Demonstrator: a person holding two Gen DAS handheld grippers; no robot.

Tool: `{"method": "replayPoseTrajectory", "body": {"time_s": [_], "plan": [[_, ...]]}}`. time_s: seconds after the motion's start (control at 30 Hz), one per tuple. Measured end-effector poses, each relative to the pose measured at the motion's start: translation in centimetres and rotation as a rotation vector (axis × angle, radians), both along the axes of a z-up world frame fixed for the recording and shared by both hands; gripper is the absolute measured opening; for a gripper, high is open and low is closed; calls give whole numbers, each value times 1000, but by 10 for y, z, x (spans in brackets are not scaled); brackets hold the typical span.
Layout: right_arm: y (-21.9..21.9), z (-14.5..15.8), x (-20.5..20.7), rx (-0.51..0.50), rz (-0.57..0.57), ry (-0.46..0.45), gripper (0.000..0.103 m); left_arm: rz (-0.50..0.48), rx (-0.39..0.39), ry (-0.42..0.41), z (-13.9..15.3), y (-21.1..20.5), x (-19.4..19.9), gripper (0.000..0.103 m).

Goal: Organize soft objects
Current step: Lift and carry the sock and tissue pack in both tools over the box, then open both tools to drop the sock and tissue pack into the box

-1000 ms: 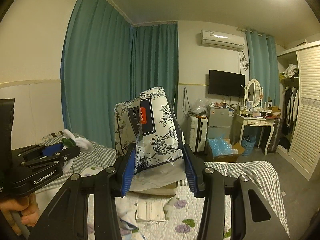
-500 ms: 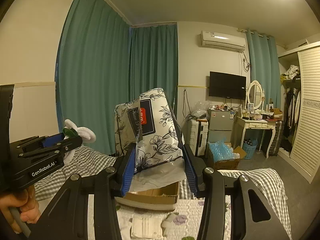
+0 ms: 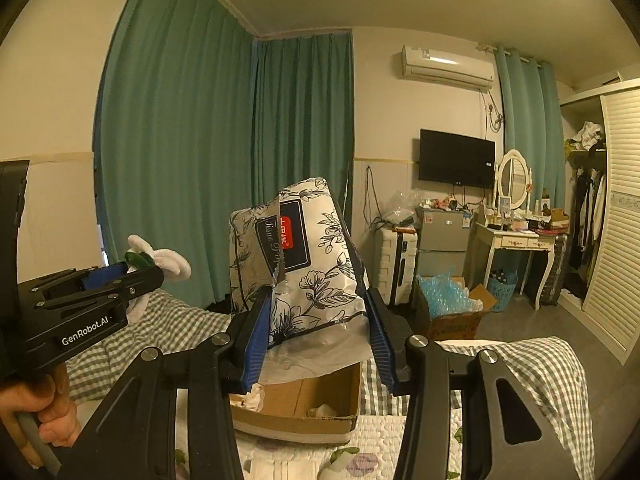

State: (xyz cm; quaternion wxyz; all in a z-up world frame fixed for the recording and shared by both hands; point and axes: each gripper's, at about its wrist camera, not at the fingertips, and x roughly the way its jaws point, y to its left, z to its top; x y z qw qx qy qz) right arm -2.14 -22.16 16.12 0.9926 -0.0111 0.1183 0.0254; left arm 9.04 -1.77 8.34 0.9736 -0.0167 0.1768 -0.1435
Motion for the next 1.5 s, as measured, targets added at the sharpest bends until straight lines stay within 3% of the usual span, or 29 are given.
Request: {"method": "replayPoseTrajectory", "body": {"time_s": [0.2, 0.57, 1.0, 1.1, 1.23, 1.33, 1.4, 1.47, 1.5], "plan": [[-8, -23, 44, -12, -10, 56, 45, 0, 18, 51, -21, -12, 32, 32], [-17, -95, 112, -49, -2, 229, 45, -8, 69, 172, -74, -37, 80, 32], [-16, -146, 150, -90, 32, 389, 46, -25, 126, 300, -117, -50, 102, 32], [-17, -154, 152, -85, 34, 412, 52, -19, 142, 328, -125, -52, 106, 33], [-16, -159, 156, -99, 39, 432, 70, -3, 127, 361, -133, -47, 109, 35], [-17, -155, 152, -99, 32, 404, 72, -6, 115, 352, -130, -45, 107, 35], [-18, -151, 149, -99, 24, 387, 73, -2, 108, 341, -124, -46, 104, 39], [-18, -143, 146, -93, 14, 367, 73, 12, 105, 323, -118, -45, 102, 69], [-20, -140, 144, -87, 11, 359, 73, 25, 105, 310, -115, -44, 100, 76]]}}
